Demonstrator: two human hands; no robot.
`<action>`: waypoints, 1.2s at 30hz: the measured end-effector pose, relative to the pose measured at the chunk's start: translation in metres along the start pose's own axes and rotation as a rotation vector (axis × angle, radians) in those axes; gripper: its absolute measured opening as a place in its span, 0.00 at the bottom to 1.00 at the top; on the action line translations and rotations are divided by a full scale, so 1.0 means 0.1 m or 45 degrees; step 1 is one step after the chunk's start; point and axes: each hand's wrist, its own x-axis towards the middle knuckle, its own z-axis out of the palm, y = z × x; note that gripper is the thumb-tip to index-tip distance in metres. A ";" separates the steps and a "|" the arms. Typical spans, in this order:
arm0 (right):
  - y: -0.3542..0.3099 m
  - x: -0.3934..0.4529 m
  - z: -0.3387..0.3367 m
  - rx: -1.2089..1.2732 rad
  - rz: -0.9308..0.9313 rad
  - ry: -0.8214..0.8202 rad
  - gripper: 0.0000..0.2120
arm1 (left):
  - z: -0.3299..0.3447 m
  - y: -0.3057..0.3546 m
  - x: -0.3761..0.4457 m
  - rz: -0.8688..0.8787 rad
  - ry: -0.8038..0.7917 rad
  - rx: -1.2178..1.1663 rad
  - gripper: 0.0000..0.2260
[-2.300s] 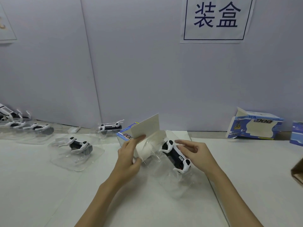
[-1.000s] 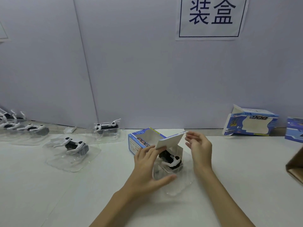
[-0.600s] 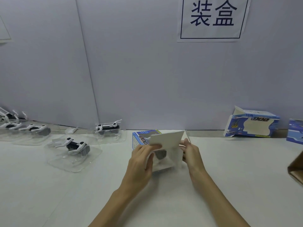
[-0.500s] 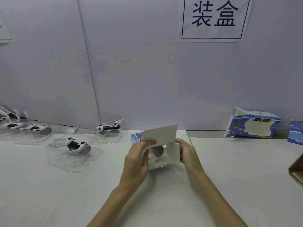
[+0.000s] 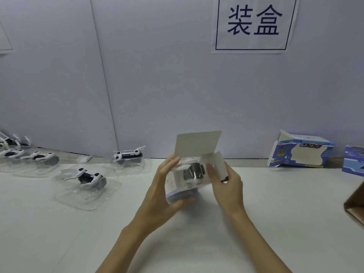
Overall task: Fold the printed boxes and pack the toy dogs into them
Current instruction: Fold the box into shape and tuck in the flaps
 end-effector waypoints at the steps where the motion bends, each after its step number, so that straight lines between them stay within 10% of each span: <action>1: -0.02 0.01 -0.01 0.009 0.001 0.034 0.07 | 0.01 0.00 0.01 -0.020 0.050 -0.015 0.45; 16: -0.32 -0.12 0.04 0.123 -0.182 -0.128 0.36 | 0.04 0.21 0.06 -0.427 0.110 -0.446 0.29; 29: -0.29 -0.06 0.06 0.163 -0.115 -0.108 0.14 | 0.02 0.26 0.14 -0.393 0.060 -0.188 0.13; 36: -0.37 -0.05 0.03 0.417 -0.061 -0.139 0.24 | 0.01 0.31 0.22 -0.484 0.122 -0.473 0.17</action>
